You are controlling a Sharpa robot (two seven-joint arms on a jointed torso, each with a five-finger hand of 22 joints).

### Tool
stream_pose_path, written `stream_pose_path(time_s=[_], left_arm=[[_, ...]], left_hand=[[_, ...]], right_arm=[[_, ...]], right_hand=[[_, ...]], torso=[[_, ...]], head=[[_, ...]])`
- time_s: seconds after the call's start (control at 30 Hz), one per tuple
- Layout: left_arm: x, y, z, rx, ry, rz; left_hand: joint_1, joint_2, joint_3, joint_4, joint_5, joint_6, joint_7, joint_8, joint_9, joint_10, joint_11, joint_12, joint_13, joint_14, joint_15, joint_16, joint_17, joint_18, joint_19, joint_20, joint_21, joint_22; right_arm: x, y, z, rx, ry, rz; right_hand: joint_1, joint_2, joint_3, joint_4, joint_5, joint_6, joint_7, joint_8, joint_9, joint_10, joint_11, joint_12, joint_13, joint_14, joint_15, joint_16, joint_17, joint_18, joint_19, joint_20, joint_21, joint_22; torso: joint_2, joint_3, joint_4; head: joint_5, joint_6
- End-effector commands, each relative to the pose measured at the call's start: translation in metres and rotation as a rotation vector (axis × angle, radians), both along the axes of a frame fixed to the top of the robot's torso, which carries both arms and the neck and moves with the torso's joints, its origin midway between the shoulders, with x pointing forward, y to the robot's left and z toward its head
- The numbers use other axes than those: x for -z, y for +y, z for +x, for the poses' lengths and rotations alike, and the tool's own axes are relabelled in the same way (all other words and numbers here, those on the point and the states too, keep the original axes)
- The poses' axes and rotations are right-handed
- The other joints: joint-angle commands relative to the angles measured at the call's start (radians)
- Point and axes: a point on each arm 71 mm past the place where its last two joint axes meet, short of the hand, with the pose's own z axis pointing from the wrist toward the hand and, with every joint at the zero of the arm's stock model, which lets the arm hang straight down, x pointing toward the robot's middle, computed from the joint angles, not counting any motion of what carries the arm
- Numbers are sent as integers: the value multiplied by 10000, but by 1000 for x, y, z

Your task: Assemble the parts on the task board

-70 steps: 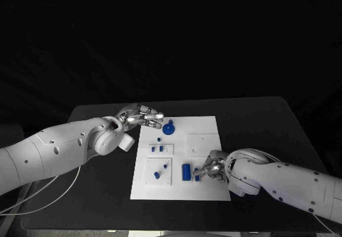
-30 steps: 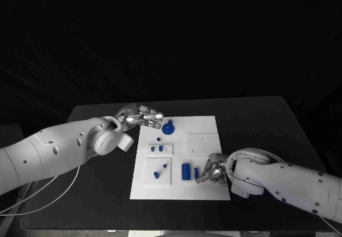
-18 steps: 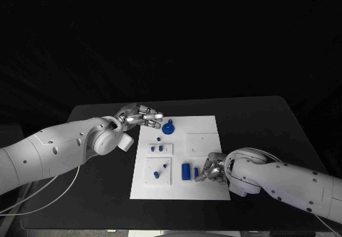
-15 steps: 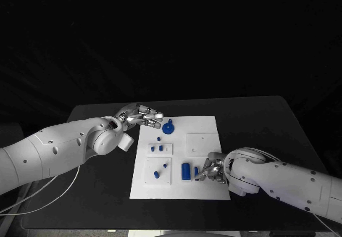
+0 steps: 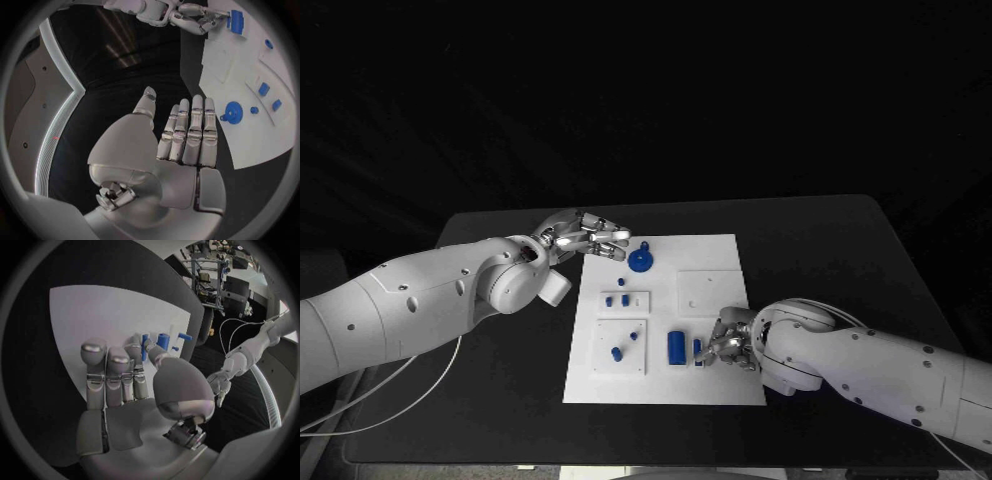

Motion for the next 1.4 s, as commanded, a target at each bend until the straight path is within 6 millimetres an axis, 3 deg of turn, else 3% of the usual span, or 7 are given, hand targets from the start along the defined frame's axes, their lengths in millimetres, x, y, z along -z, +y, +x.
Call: stream_pose_path(time_s=[0.03,0.23,0.4,0.87,1.0,1.13,1.4], left_arm=[[-1,-2,-1,155,-34,-73],[-1,-1,0,2,-116,-130],[-4,4,4,-712,-465,-480],[-4,32,26,-2823,-426,-1672],[-8,39,36,-3160,-476,-1783],[-11,46,45,-3477,-460,-1891],[-12,49,57,-3793,-492,-1877]], left_hand=[[-40,82,-17,59,45,-23,-17,47,8,-93,-6,-16,16,-79,22,-35,11,32,-42,3,-18,-12],[-31,109,-33,36,53,-14,-21,43,7,-89,-8,-16,16,-78,21,-34,10,31,-41,0,-18,-12],[43,154,-5,-17,95,22,-42,58,9,7,-42,-12,17,-2,-7,-31,24,33,-12,-17,-7,-8],[103,383,-71,-303,126,-65,-142,45,0,-492,0,-23,-1,-882,117,-46,-208,49,-597,230,-95,-82],[118,390,-70,-335,127,-175,-185,36,-5,-696,-22,-28,-3,-1391,148,-48,-247,115,-912,406,-110,-96],[124,349,-48,-348,118,-472,-218,23,-29,-1193,-24,-21,-16,-1983,250,-60,-273,275,-1261,641,-117,-105],[107,210,135,-273,99,-2198,-410,-132,-117,-3143,-79,-81,-83,-3642,271,-128,-360,961,-1743,1276,-118,-108]], right_arm=[[5,-5,-1,137,128,-61],[4,-10,-2,261,406,591],[-7,-14,7,-2,373,1851],[-72,-77,96,1954,-2330,6704],[-83,-94,116,2889,-3028,7961],[-89,-100,130,3432,-3635,8929],[-94,-102,144,4021,-4695,9764]], right_hand=[[-196,-142,-7,113,30,-90,39,-56,8,-21,-34,-62,-9,-6,-37,-54,-38,-73,152,-19,22,935],[-313,-907,-136,1101,17,-315,154,-60,61,-101,42,-131,-95,-33,6,-160,-160,-24,108,29,-225,887],[-163,-951,-443,1432,18,-484,214,-57,88,-153,88,-179,-173,-60,62,-378,-335,-16,36,82,-631,808],[722,273,-1731,135,1103,-892,384,-48,18,-777,280,-2512,-2770,-406,273,-4213,-2571,90,-695,315,-6270,-2062],[810,403,-1415,48,1406,-1501,764,-83,-253,-1602,907,-5287,-5739,-2056,1102,-7052,-4258,-31,-3072,1058,-6613,-4013],[978,334,-1321,-87,1756,-2320,874,-42,-537,-2627,1755,-6611,-10194,-3941,2272,-8966,-7815,231,-5629,2416,-6584,-7822],[1198,641,-2225,-185,1698,-4235,528,-143,-618,-4369,1869,-6733,-10520,-5055,2418,-8969,-10148,808,-7048,3403,-6535,-11736]], torso=[[1,8,-1],[-9,5,-11],[-27,-6,-30],[-318,-202,-91],[-416,-187,-109],[-531,-150,-153],[-654,-76,-159]], head=[[-8,9],[-40,139],[-117,338],[-425,1539],[-402,1792],[-304,1999],[-243,2285]])
